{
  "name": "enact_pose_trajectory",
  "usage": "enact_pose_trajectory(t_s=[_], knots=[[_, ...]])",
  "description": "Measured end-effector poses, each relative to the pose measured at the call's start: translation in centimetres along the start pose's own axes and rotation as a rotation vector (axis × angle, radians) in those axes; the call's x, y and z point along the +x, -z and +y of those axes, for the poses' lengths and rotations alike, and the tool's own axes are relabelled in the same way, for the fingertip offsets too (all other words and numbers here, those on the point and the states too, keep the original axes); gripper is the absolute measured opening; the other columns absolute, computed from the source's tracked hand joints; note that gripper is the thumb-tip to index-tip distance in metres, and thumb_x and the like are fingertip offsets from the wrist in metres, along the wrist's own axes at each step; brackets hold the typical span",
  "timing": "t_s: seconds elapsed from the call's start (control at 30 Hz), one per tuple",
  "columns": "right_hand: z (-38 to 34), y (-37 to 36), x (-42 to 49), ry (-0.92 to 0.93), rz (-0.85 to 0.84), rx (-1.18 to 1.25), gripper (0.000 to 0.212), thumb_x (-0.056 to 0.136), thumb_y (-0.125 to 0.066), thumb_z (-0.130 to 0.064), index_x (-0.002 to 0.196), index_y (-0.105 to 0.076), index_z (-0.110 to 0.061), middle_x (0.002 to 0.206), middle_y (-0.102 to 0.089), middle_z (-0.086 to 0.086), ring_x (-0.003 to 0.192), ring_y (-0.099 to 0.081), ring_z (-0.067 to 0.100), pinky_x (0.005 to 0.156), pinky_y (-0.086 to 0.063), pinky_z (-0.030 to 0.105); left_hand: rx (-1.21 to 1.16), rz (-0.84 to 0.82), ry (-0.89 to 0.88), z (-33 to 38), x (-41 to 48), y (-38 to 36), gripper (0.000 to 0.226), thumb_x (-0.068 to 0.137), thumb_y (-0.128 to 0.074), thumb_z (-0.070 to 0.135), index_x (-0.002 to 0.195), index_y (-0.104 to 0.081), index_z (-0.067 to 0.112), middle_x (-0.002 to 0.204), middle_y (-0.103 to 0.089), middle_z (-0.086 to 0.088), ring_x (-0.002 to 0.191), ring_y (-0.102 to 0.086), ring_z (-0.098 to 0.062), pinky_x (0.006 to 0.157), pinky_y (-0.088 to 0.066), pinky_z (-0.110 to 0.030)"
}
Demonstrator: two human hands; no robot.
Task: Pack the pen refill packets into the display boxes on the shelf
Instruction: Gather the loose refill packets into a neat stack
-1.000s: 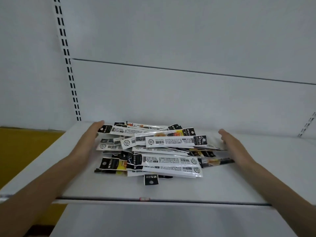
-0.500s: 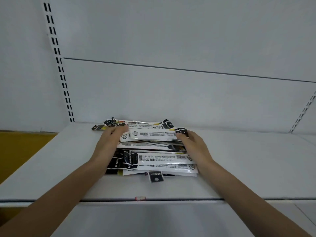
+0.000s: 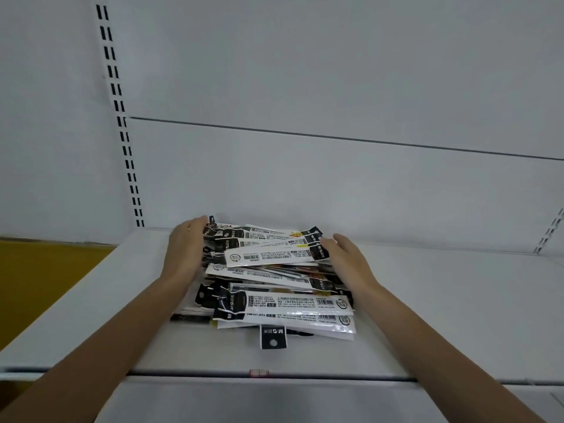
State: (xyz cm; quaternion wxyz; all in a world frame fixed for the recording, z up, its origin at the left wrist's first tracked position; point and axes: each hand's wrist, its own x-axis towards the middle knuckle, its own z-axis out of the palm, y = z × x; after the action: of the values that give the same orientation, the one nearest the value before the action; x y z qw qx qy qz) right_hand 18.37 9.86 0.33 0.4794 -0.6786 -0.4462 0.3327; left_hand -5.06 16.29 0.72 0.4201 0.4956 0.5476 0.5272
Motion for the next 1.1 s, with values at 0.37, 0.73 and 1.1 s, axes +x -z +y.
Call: enact_pose_trajectory(t_s=[0.37, 0.73, 1.1], knots=[[-0.3, -0.9, 0.8, 0.087, 0.003, -0.048, 0.039, 0.093, -0.044, -0.042, 0.127, -0.05, -0.025, 0.131, -0.052, -0.001, 0.111, -0.05, 0.014, 0.089, -0.034, 0.026, 0.161, -0.253, 0.134, 0.0, 0.5, -0.9, 0.054, 0.085, -0.028, 0.064, 0.104, -0.062, 0.026, 0.121, -0.06, -0.009, 0.112, -0.055, -0.028, 0.105, -0.033, -0.043], [-1.8, 1.6, -0.9, 0.509, -0.121, -0.394, 0.052, 0.086, -0.062, -0.034, 0.135, -0.043, -0.031, 0.142, -0.042, -0.009, 0.129, -0.035, 0.005, 0.101, -0.025, 0.01, 0.634, -0.62, -1.051, 2.9, -7.5, 3.5, 0.035, 0.07, -0.059, 0.04, 0.105, -0.061, 0.037, 0.112, -0.053, 0.011, 0.108, -0.04, -0.003, 0.092, -0.031, -0.015], [-2.0, -3.0, -2.5, 0.677, -0.372, -0.916, 0.057, 0.087, -0.031, -0.064, 0.14, -0.029, -0.043, 0.155, -0.02, -0.007, 0.143, -0.011, 0.013, 0.114, -0.012, 0.053, 0.954, -0.387, -1.481, -1.5, -10.2, 2.7, 0.014, 0.083, -0.06, 0.014, 0.071, -0.066, 0.017, 0.06, -0.056, 0.004, 0.054, -0.049, -0.016, 0.054, -0.04, -0.026]])
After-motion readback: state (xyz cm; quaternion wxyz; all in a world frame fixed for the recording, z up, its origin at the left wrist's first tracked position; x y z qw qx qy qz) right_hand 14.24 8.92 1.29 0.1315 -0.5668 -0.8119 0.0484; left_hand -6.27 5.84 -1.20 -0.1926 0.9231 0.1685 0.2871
